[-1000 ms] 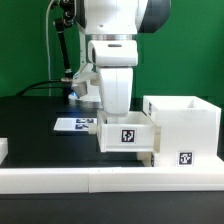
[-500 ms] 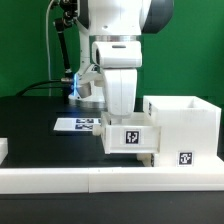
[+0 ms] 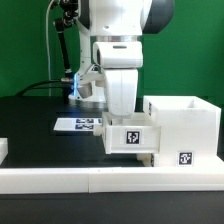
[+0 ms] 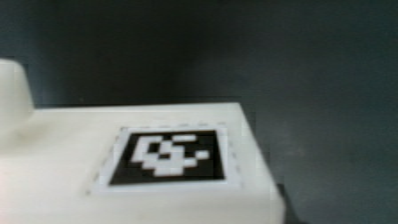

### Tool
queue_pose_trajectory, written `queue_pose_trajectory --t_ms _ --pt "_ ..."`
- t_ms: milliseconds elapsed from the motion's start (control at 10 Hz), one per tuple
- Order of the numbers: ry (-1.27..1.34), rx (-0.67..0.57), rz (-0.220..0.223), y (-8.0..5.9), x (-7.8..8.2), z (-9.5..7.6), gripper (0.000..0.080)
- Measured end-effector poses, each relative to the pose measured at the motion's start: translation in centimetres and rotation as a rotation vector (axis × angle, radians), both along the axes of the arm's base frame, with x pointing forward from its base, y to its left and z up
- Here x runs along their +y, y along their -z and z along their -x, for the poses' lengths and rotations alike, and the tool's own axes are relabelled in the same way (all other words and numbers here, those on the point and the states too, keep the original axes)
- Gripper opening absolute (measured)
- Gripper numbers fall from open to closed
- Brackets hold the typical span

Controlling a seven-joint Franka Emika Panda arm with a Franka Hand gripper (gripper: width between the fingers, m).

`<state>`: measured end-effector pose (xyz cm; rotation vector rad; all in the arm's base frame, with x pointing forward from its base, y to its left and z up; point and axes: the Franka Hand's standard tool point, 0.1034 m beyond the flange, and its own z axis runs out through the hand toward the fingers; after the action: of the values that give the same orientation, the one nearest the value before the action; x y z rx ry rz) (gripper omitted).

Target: Assemble drawer

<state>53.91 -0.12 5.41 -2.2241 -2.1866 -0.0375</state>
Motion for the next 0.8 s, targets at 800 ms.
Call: queue_pose_trajectory --t_ms 800 --pt "0.007 -0.011 -0.002 -0.02 0.97 -0.11 0.0042"
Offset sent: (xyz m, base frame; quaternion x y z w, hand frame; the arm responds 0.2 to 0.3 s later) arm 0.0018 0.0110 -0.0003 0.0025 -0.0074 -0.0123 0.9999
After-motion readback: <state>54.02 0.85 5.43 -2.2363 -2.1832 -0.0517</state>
